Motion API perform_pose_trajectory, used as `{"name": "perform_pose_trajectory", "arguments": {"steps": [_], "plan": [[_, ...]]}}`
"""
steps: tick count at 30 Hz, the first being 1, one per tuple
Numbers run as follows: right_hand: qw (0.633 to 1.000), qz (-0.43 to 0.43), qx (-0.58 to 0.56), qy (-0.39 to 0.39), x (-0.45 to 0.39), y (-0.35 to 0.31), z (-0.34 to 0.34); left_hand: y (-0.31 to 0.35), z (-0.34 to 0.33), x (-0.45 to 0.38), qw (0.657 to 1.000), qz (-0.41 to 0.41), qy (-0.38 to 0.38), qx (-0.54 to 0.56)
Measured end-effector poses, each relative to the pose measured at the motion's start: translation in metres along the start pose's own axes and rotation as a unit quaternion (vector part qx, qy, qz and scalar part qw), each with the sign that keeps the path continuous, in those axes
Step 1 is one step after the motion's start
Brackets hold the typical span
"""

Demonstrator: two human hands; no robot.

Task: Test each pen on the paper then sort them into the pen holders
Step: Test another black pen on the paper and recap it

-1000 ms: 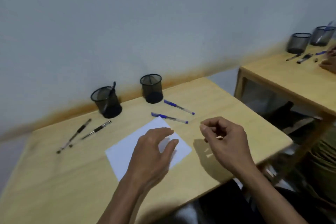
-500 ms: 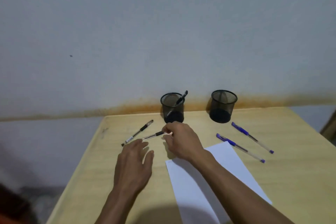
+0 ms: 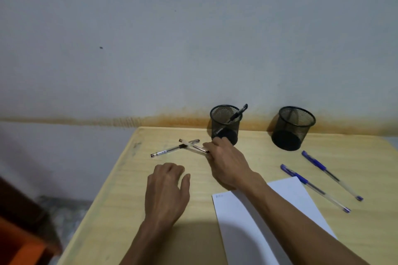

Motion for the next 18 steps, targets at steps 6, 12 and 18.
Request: {"name": "perform_pose_trajectory", "arguments": {"steps": [6,12,18], "plan": [[0.927,-0.158,-0.296,0.168,0.039,-0.007,0.043,0.003,0.002,0.010,1.000,-0.005,-0.029,0.005],[0.789,-0.262,-0.487,0.267,0.098,-0.022,0.084,0.050,0.034,0.045,0.972,-0.032,-0.106,0.206],[0.732,-0.241,-0.559,0.306,0.136,-0.032,0.114,0.098,0.055,0.065,0.962,-0.136,-0.076,0.224]]}}
Point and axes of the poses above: each hand's wrist, its own x-axis away from the middle knuckle, its own z-axis out of the back of the hand, y = z × x, the point moved 4 cm from there along -x, towards the middle knuckle, and after that the axes turned 15 degrees about z, right-handed, at the moved point
